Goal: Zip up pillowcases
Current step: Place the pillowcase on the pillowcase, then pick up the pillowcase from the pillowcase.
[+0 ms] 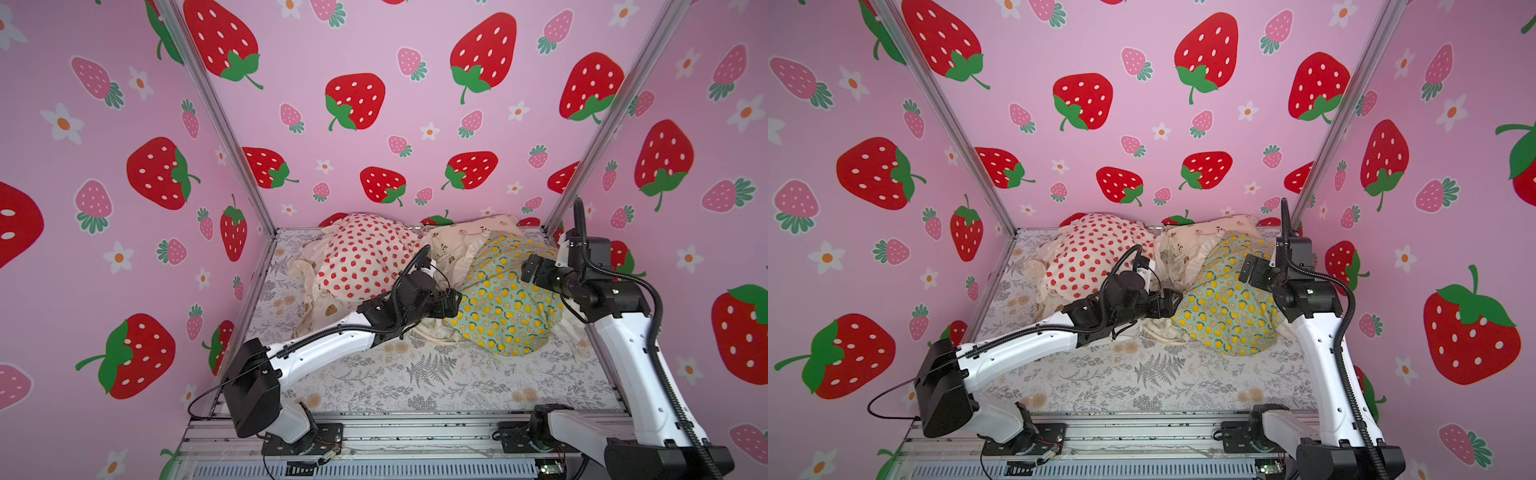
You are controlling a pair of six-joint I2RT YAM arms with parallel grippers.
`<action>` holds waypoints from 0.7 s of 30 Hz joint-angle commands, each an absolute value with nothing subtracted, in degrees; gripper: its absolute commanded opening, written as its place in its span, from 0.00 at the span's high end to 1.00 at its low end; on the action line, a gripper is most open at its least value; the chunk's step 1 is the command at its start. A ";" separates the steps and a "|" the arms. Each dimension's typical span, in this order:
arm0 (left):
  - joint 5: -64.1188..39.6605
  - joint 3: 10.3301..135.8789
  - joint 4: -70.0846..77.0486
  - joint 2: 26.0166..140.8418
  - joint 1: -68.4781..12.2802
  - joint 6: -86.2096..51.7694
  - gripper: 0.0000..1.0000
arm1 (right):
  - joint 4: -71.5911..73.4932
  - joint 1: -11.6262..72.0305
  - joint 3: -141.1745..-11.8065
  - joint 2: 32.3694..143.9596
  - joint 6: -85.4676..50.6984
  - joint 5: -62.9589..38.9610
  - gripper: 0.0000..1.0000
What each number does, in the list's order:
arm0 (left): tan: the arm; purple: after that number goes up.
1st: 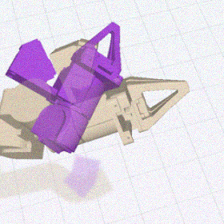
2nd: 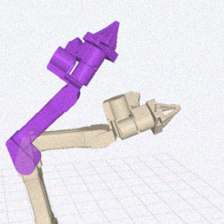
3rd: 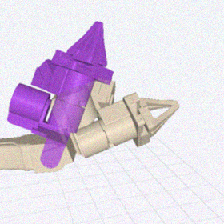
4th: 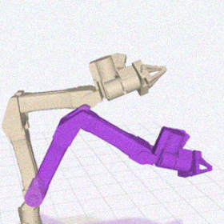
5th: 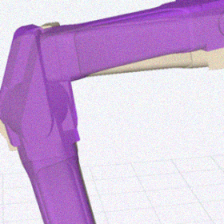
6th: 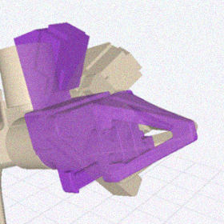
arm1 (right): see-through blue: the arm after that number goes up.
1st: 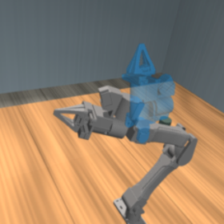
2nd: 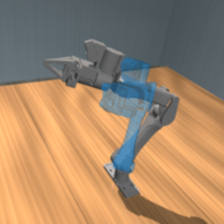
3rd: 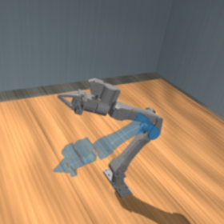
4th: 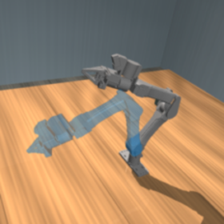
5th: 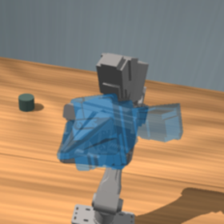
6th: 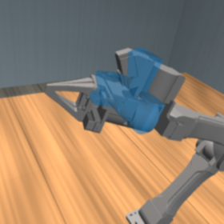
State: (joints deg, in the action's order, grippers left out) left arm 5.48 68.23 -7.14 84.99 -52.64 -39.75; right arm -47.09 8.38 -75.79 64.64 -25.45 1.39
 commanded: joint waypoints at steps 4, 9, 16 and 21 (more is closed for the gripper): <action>11.07 66.57 -17.22 76.79 -49.24 -37.49 0.07 | -51.37 13.73 -74.18 65.72 -26.01 -4.46 0.00; 12.46 65.13 -25.02 69.57 -44.82 -37.26 0.06 | -49.40 20.10 -71.17 64.85 -27.66 -6.61 0.00; 12.40 65.26 -37.45 60.95 -36.32 -36.92 0.06 | -40.36 31.74 -66.65 65.48 -34.08 -11.24 0.00; 12.64 66.78 -45.88 57.18 -28.84 -35.66 0.06 | -31.70 40.68 -64.49 71.03 -38.27 -13.03 0.00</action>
